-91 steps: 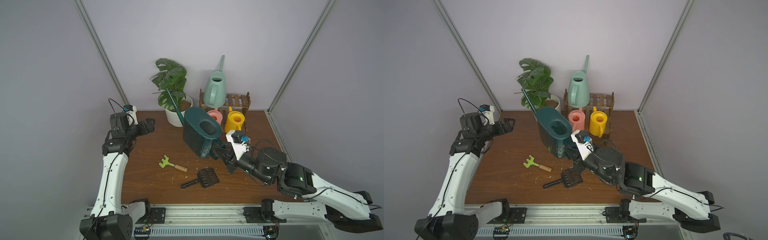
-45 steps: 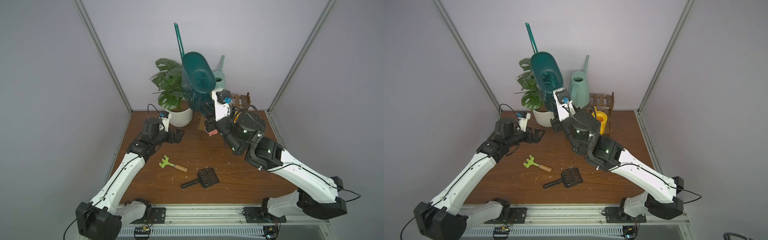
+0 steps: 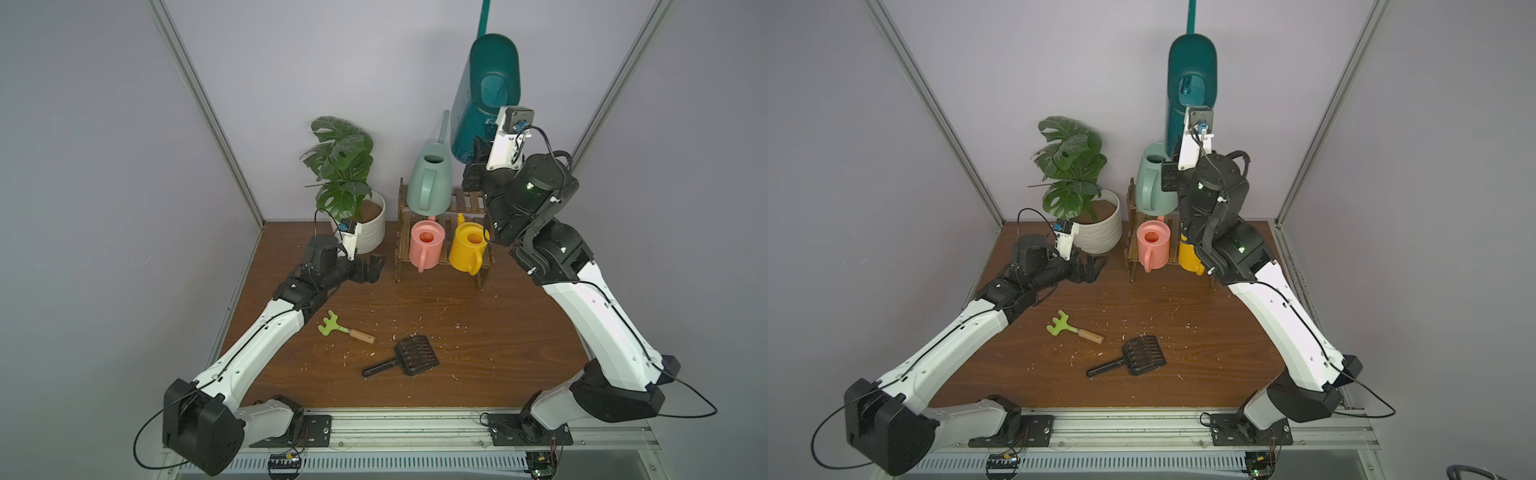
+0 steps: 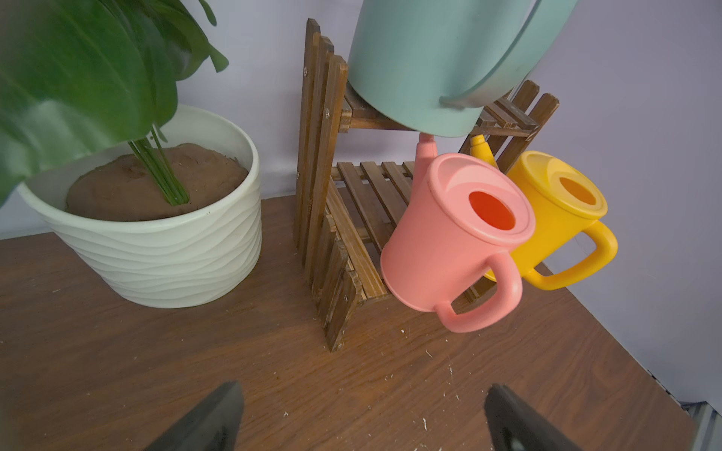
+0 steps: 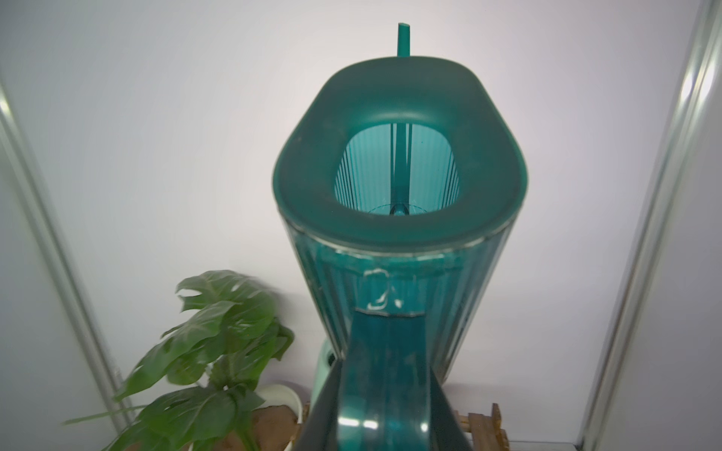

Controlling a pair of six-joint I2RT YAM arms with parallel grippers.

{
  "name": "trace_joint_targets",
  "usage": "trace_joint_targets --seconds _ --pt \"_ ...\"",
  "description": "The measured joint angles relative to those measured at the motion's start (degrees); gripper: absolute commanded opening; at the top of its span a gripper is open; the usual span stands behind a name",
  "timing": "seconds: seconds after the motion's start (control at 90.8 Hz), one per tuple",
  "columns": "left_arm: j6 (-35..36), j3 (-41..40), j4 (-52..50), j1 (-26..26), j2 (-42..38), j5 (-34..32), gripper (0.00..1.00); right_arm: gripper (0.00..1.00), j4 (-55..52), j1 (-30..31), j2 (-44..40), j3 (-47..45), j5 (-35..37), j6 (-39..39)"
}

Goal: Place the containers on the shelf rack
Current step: 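Place the container on the shelf.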

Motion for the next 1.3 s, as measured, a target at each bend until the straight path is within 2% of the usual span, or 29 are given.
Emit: trace_joint_targets --seconds 0.22,0.385,0.727,1.024,1.299 --pt "0.2 0.0 1.1 -0.7 1.5 -0.7 0.99 0.0 -9.1 -8.9 0.9 -0.7 -0.1 7.0" --pt "0.8 0.0 1.5 -0.9 1.5 -0.9 0.99 0.0 -15.3 -12.7 4.2 -0.2 -1.9 12.0" --pt "3.1 0.0 1.7 -1.0 1.5 -1.5 0.99 0.0 -22.9 -12.9 13.9 3.5 -7.4 16.3" --pt "4.3 0.0 1.7 -1.0 1.5 -1.8 0.99 0.0 -24.6 -12.9 13.8 3.1 -8.1 16.8" --pt "4.5 0.0 1.7 -1.0 1.6 -1.7 0.99 0.0 -22.0 -14.4 10.5 -3.2 -10.7 17.3"
